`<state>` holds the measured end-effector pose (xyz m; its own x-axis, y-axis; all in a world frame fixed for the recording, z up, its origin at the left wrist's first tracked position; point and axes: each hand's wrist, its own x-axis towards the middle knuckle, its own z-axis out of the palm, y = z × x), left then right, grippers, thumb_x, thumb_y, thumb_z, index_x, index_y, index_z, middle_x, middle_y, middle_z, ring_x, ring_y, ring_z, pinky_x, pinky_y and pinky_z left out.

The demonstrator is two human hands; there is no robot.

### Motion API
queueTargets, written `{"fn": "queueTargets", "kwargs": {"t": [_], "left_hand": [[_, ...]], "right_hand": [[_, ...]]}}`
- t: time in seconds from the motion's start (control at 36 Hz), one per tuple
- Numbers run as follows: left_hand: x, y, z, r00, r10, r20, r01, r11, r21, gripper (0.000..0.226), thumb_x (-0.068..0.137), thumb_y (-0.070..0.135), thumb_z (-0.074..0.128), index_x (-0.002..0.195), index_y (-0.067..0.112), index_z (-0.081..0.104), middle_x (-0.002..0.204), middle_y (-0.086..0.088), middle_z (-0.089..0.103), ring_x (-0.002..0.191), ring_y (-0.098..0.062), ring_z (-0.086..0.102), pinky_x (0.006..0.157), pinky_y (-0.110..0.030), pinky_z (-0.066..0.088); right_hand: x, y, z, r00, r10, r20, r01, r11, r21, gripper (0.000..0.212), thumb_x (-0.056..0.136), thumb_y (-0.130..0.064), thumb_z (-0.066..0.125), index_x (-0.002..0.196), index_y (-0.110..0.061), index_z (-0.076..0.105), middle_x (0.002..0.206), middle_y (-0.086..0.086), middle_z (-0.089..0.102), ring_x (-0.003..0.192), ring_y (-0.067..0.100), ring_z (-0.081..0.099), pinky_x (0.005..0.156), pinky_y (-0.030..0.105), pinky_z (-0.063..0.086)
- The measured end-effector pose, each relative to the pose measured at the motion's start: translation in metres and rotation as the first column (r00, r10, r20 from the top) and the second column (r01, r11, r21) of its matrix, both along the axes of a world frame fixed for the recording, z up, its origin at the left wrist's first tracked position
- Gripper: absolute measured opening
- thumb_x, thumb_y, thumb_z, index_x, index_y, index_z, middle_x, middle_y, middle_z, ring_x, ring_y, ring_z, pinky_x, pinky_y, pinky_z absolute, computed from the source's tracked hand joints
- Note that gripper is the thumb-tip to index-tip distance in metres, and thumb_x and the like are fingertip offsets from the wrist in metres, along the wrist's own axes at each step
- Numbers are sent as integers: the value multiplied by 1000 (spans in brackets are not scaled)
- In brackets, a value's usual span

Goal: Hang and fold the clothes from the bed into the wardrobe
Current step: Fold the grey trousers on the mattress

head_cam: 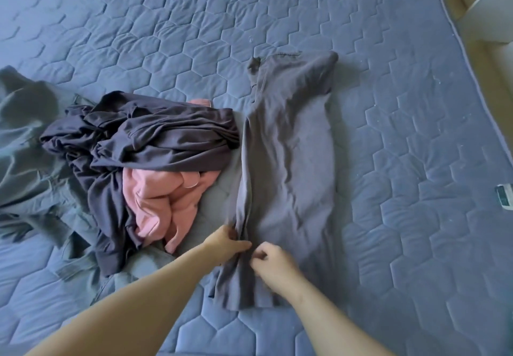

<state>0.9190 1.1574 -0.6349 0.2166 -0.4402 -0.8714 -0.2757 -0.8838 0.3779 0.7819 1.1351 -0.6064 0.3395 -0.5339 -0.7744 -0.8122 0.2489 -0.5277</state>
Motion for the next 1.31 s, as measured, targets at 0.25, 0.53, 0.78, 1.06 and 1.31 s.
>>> {"fn": "queueTargets", "kwargs": {"t": [0.25,0.53,0.78,1.06,1.31], "left_hand": [[-21,27,2,971,238,29,-235,969,-77,11,87,10,46,90,7,56,103,-18,63,90,-28,57,80,-32,44],[-30,46,53,765,524,-375,-600,791,-118,21,93,17,56,106,2,61,91,-14,69,77,-24,66,71,-34,55],[-23,58,48,940,340,24,-314,892,-325,20,87,19,65,69,13,58,57,5,58,57,-10,58,50,-20,44],[-39,63,-5,938,202,282,-179,978,-104,39,91,41,49,119,13,45,119,-16,58,105,-35,58,86,-38,50],[-61,54,-17,852,-171,494,227,973,-54,16,90,24,53,104,20,47,116,-5,55,106,-28,53,84,-34,43]], "right_hand": [[-54,43,-10,991,89,-98,-108,971,-213,57,78,-36,65,130,-27,44,124,-8,47,117,12,45,94,24,36],[-53,62,-1,951,33,-306,-245,683,-688,101,22,-32,89,117,-17,59,118,10,63,91,30,65,72,46,51],[-124,40,-18,946,-276,-172,98,745,-660,19,67,-3,74,80,-6,60,85,14,64,82,38,60,63,39,42],[-131,47,-35,897,-406,-172,248,788,-564,24,77,2,61,96,-8,52,108,15,48,94,35,50,65,33,33],[-136,47,-57,980,-160,-115,42,740,-671,35,55,18,62,78,-9,62,99,7,54,84,32,56,58,33,44]]}}
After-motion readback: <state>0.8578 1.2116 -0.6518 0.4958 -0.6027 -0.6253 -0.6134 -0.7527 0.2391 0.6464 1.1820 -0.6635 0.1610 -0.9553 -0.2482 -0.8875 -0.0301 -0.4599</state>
